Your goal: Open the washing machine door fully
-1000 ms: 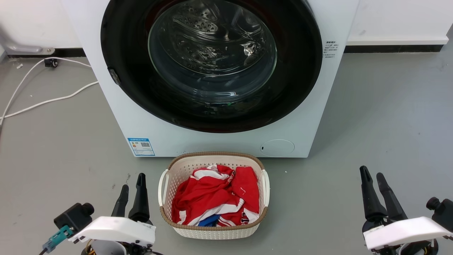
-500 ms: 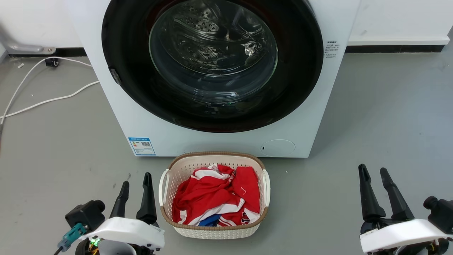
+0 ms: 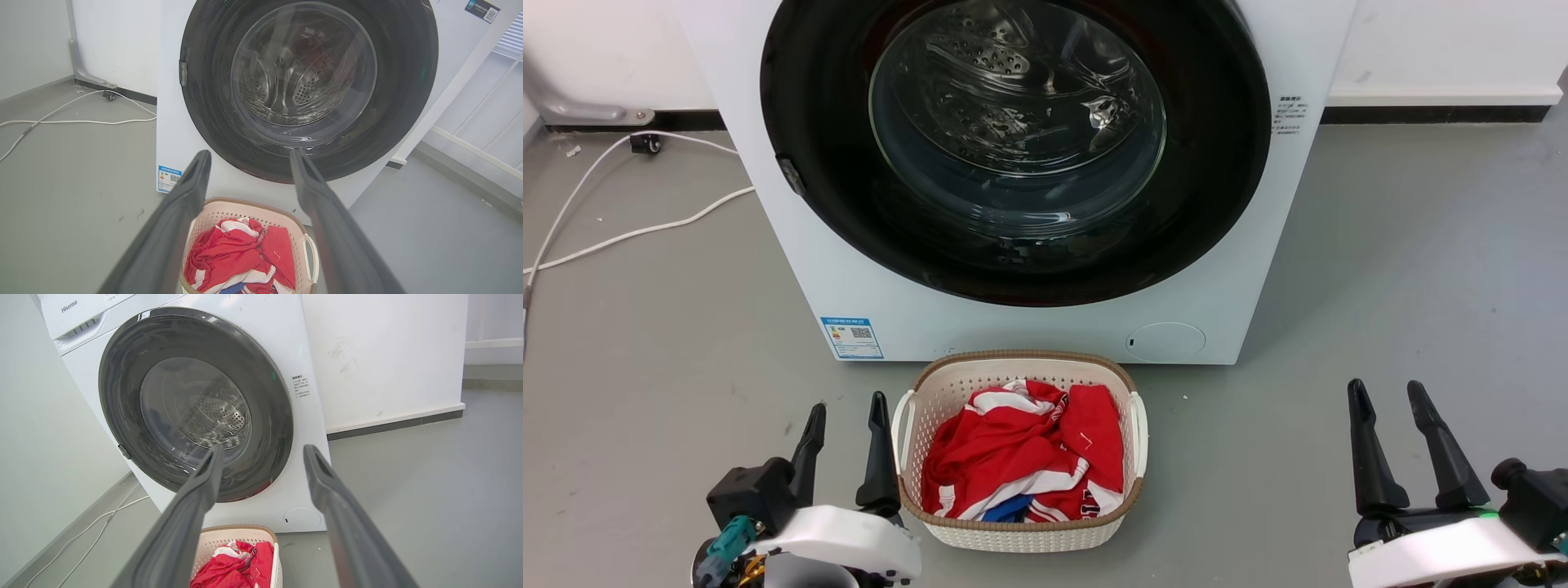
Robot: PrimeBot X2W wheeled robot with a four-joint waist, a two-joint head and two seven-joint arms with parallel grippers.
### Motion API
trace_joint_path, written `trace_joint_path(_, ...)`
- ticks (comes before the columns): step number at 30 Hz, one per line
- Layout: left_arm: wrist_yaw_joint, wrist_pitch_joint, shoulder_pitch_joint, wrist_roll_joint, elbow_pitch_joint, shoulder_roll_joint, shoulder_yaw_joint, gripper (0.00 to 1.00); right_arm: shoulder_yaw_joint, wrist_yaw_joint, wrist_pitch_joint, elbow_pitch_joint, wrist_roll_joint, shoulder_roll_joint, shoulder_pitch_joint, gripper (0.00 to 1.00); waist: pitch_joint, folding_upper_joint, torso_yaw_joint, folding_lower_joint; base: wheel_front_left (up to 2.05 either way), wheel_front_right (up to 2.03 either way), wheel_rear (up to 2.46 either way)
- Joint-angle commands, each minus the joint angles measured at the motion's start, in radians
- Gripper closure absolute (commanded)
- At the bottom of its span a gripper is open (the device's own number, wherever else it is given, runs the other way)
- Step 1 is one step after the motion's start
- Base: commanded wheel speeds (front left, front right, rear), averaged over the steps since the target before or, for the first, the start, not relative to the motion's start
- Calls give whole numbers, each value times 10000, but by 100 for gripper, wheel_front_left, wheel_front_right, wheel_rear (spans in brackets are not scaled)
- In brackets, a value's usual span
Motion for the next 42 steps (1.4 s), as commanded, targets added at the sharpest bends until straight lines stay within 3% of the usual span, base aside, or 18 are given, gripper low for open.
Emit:
trace_joint_path(1, 65, -99, 35, 268, -133, 86, -73, 0, 6, 19, -93, -158, -253, 11, 27, 0, -2, 0, 3, -1, 0, 0, 0)
trace_joint_path(21, 341, -549, 262, 2001, -284, 81, -356, 0, 47, 21, -534, -466, -1921, 24, 284, 0, -85, 0, -1, -1, 0, 0, 0)
trace_joint_path(42, 103, -956, 541, 3316, -8, -173, -205, 0, -156, 14, -926, -422, -2483, 36, 585, 0, -139, 0, 21, -1, 0, 0, 0)
